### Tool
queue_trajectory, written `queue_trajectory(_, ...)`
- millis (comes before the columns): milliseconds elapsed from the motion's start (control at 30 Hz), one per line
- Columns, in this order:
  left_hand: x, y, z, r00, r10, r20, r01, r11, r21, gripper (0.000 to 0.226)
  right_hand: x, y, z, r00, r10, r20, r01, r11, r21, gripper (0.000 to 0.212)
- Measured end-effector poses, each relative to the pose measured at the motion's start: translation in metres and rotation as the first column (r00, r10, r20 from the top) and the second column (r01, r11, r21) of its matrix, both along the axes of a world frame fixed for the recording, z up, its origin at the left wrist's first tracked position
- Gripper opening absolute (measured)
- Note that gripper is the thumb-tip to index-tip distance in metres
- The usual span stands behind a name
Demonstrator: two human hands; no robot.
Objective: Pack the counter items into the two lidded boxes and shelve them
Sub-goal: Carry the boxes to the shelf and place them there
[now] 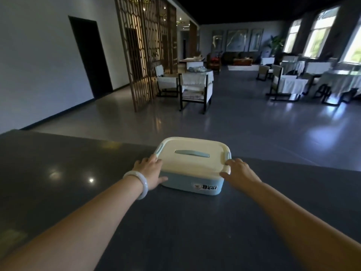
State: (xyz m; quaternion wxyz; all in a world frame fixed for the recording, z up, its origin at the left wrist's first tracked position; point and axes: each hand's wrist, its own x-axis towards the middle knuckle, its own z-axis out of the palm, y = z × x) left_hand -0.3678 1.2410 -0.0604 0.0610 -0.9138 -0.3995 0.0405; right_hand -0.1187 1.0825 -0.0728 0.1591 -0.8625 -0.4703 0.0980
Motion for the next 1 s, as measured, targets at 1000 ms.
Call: queue_trajectory(1000, 0.051, 0.109, -0.077, 0.795, 0.463, 0.392, -0.272, 0.850, -0.452, 0.039, 0.030, 0.060, -0.068, 0.720, -0.474, -0.506, 0.583, 0.809, 0.073, 0.051)
